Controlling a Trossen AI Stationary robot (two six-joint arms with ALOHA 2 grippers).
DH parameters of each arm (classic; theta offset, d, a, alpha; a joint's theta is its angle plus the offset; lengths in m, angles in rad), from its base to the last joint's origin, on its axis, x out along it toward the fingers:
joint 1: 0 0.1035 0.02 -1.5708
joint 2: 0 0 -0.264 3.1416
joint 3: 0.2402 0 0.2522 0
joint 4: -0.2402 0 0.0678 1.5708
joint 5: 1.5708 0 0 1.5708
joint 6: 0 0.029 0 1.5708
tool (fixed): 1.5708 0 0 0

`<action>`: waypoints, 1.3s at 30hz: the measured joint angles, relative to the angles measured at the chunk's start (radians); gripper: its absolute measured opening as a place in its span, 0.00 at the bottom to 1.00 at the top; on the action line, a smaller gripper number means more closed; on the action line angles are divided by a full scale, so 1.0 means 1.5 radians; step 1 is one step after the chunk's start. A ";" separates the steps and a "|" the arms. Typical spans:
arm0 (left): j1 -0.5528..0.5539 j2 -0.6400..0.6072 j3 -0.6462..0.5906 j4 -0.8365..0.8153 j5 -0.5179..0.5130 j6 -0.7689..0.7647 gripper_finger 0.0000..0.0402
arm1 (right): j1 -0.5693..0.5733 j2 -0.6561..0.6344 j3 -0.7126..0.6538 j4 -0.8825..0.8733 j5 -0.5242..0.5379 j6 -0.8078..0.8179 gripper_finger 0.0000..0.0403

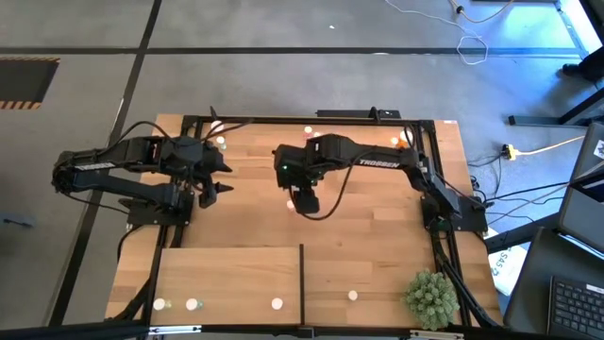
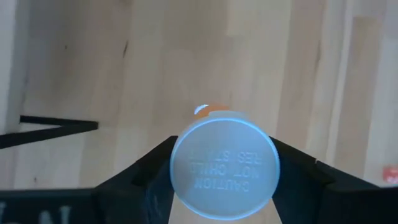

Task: Pick and place medicine bottles onto shelf by color
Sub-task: Put the middle orange pill bottle on the shelf

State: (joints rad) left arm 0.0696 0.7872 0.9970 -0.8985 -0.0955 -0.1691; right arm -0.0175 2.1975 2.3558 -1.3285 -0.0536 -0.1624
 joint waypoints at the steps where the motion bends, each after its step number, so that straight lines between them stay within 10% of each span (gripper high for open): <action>1: 0.000 0.000 0.000 0.001 -0.001 0.005 0.66 | 0.004 0.000 0.000 0.001 0.000 -0.003 0.54; 39: -0.036 0.176 0.000 0.206 0.008 0.050 0.66 | 0.016 0.000 0.000 0.155 0.042 -0.029 0.53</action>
State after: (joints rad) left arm 0.0154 1.0515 0.9966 -0.5896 -0.0830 -0.0937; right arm 0.0061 2.1975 2.3558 -1.0966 0.0090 -0.2066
